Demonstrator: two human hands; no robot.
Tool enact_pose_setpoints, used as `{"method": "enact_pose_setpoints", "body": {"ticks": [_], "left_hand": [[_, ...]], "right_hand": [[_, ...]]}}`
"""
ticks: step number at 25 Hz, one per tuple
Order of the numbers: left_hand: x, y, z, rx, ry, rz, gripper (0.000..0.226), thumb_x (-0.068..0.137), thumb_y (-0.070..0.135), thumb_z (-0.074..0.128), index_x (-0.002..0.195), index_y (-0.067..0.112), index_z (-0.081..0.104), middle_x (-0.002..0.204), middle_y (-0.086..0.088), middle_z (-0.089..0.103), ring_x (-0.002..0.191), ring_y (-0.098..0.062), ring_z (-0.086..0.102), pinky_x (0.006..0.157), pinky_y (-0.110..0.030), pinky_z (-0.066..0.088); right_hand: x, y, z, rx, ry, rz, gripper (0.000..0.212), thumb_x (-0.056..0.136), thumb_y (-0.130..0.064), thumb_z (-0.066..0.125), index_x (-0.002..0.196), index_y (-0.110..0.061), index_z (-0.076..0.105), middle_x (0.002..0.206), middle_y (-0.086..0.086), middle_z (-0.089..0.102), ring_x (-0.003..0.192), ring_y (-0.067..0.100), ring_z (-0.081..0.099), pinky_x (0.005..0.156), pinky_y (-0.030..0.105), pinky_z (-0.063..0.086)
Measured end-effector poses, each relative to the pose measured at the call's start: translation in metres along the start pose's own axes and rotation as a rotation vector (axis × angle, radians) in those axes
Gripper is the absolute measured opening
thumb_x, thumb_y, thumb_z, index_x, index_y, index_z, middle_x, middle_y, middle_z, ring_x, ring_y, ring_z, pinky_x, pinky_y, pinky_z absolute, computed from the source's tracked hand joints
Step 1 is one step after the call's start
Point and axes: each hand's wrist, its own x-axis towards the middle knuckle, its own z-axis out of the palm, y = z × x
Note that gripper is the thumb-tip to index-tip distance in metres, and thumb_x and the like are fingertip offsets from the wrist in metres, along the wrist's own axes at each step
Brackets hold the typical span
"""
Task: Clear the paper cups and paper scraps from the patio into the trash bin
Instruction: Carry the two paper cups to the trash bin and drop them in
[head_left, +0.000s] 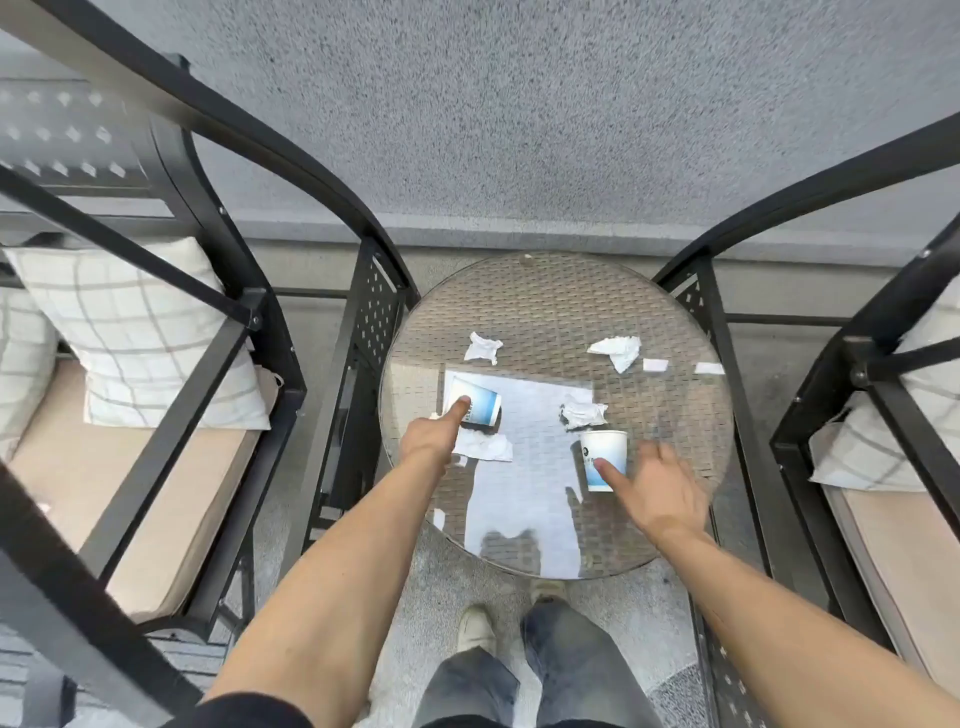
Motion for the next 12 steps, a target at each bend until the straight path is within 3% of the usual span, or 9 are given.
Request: {"method": "enact_pose_setpoints", "body": {"ticks": [4, 7, 8, 9, 10, 11, 12], "left_hand": [[0.023, 0.031, 0.032, -0.432, -0.005, -0.266, 0.071, 0.072, 0.066, 0.069, 0.115, 0.011, 0.058, 0.100, -0.010, 0.065, 0.082, -0.025, 0.063, 0.076, -0.033, 0.054], [0.050, 0.038, 0.051, -0.574, -0.073, -0.355, 0.070, 0.081, 0.061, 0.064, 0.130, 0.012, 0.054, 0.134, -0.013, 0.058, 0.121, -0.028, 0.058, 0.088, -0.031, 0.049], [0.057, 0.040, 0.056, -0.580, -0.074, -0.355, 0.072, 0.083, 0.057, 0.063, 0.136, 0.011, 0.049, 0.133, -0.017, 0.058, 0.121, -0.030, 0.058, 0.084, -0.031, 0.050], [0.064, 0.041, 0.060, -0.575, -0.028, -0.356, 0.071, 0.082, 0.055, 0.064, 0.135, 0.011, 0.049, 0.114, -0.023, 0.067, 0.106, -0.031, 0.065, 0.073, -0.028, 0.051], [0.068, 0.040, 0.058, -0.556, 0.032, -0.370, 0.068, 0.080, 0.056, 0.067, 0.128, 0.010, 0.052, 0.079, -0.024, 0.072, 0.082, -0.028, 0.067, 0.065, -0.026, 0.049], [0.074, 0.040, 0.060, -0.535, 0.075, -0.386, 0.065, 0.077, 0.057, 0.070, 0.120, 0.010, 0.054, 0.049, -0.018, 0.064, 0.065, -0.026, 0.061, 0.067, -0.026, 0.050], [0.082, 0.041, 0.063, -0.504, 0.101, -0.395, 0.065, 0.074, 0.058, 0.072, 0.113, 0.010, 0.054, 0.035, -0.013, 0.054, 0.060, -0.024, 0.057, 0.075, -0.028, 0.053]], "right_hand": [[0.037, -0.008, 0.017, 0.032, -0.149, 0.089, 0.082, 0.078, -0.075, 0.046, 0.130, -0.013, 0.046, 0.134, 0.009, 0.045, 0.117, 0.031, 0.049, 0.087, 0.044, 0.043], [0.055, -0.010, 0.034, -0.003, -0.197, 0.114, 0.091, 0.074, -0.076, 0.052, 0.134, -0.009, 0.042, 0.138, 0.010, 0.044, 0.119, 0.030, 0.048, 0.083, 0.041, 0.042], [0.061, -0.009, 0.038, -0.024, -0.209, 0.117, 0.090, 0.073, -0.076, 0.053, 0.132, -0.009, 0.043, 0.135, 0.010, 0.047, 0.117, 0.030, 0.050, 0.080, 0.040, 0.042], [0.065, -0.007, 0.043, -0.025, -0.216, 0.118, 0.088, 0.072, -0.075, 0.055, 0.129, -0.010, 0.045, 0.131, 0.010, 0.050, 0.114, 0.029, 0.051, 0.079, 0.039, 0.042], [0.063, -0.009, 0.043, -0.008, -0.212, 0.115, 0.084, 0.070, -0.074, 0.058, 0.125, -0.011, 0.048, 0.126, 0.010, 0.053, 0.111, 0.029, 0.053, 0.079, 0.038, 0.043], [0.064, -0.009, 0.046, 0.015, -0.216, 0.111, 0.081, 0.069, -0.073, 0.060, 0.121, -0.012, 0.050, 0.123, 0.010, 0.055, 0.109, 0.028, 0.055, 0.079, 0.037, 0.044], [0.066, -0.008, 0.048, 0.034, -0.226, 0.104, 0.079, 0.068, -0.072, 0.061, 0.119, -0.012, 0.052, 0.120, 0.009, 0.057, 0.107, 0.028, 0.057, 0.079, 0.036, 0.046]]}}
